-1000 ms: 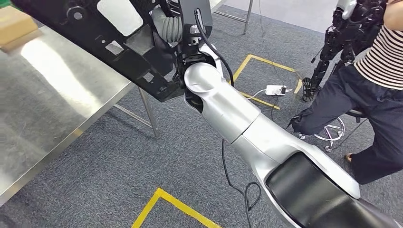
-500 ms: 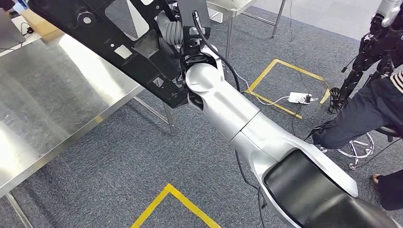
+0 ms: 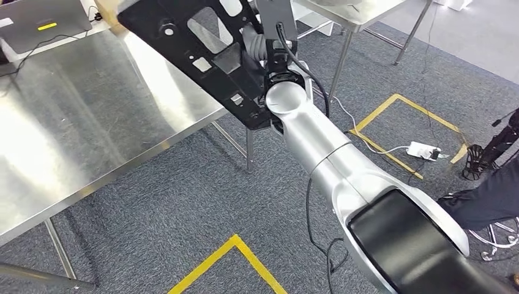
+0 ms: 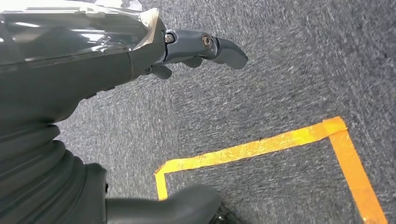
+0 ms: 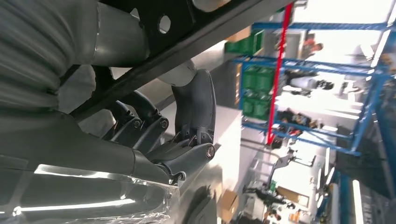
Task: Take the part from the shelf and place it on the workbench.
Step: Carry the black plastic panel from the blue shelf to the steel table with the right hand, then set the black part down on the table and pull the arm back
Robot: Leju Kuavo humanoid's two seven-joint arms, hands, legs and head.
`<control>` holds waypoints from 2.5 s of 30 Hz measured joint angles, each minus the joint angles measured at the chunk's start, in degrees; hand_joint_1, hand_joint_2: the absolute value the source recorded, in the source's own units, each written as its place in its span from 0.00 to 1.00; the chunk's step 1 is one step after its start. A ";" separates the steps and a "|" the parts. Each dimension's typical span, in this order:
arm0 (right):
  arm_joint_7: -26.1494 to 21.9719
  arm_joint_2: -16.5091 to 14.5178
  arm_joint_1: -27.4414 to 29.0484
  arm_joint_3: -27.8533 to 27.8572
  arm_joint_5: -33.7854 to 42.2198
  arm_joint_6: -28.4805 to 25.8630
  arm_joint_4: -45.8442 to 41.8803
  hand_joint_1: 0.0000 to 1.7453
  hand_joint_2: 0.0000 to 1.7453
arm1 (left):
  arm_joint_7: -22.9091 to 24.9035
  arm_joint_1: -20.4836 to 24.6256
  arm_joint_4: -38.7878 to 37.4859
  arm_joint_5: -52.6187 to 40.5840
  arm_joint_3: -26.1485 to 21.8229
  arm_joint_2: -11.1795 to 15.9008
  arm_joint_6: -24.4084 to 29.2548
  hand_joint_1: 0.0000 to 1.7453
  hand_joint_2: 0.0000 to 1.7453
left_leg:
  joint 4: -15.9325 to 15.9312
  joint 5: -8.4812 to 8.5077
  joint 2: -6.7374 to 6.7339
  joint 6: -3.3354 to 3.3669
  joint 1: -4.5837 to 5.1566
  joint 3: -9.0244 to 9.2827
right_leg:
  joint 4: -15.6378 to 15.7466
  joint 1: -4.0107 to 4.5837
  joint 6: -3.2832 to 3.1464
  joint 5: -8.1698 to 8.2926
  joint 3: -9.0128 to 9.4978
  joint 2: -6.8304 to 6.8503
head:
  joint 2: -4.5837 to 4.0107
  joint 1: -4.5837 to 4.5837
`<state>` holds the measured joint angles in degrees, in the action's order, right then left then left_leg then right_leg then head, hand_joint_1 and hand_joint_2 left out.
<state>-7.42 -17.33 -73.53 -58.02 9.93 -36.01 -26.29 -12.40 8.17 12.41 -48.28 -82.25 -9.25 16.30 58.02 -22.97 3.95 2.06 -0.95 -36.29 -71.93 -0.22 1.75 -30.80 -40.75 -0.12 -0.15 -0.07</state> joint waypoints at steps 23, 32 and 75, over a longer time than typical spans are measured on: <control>7.18 4.01 13.97 35.50 -44.57 9.10 -13.23 1.00 1.00 | 0.03 -1.03 -0.14 -4.74 6.06 1.93 -2.44 0.00 1.00 | -0.51 0.47 -5.02 -0.98 0.26 -0.34 | 13.96 0.24 -0.36 4.11 7.90 5.17 | 0.00 -0.04; 6.78 3.19 18.59 45.35 -52.46 13.46 -18.10 1.00 1.00 | 0.01 -0.86 -0.15 -4.39 6.43 2.14 -2.27 0.00 1.00 | -0.48 0.73 0.61 0.04 0.07 -0.23 | 6.41 -0.94 1.27 2.47 3.15 -1.18 | 0.00 0.20; 10.10 3.10 15.51 53.15 -62.19 17.44 -24.38 1.00 1.00 | -1.88 -1.20 -0.30 -6.94 7.60 2.76 -4.34 0.00 1.00 | 15.89 -6.80 -3.55 -2.86 -0.03 -8.47 | 13.32 -0.93 -1.33 5.11 6.70 1.97 | 0.00 -0.85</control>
<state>2.68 -14.23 -58.02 -4.87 -52.26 -18.57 -50.66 -14.28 6.97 12.11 -55.22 -74.65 -6.49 11.96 73.91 -29.76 0.40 -0.80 -0.98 -44.76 -58.61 -1.15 0.42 -25.69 -34.06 1.85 -0.15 -0.92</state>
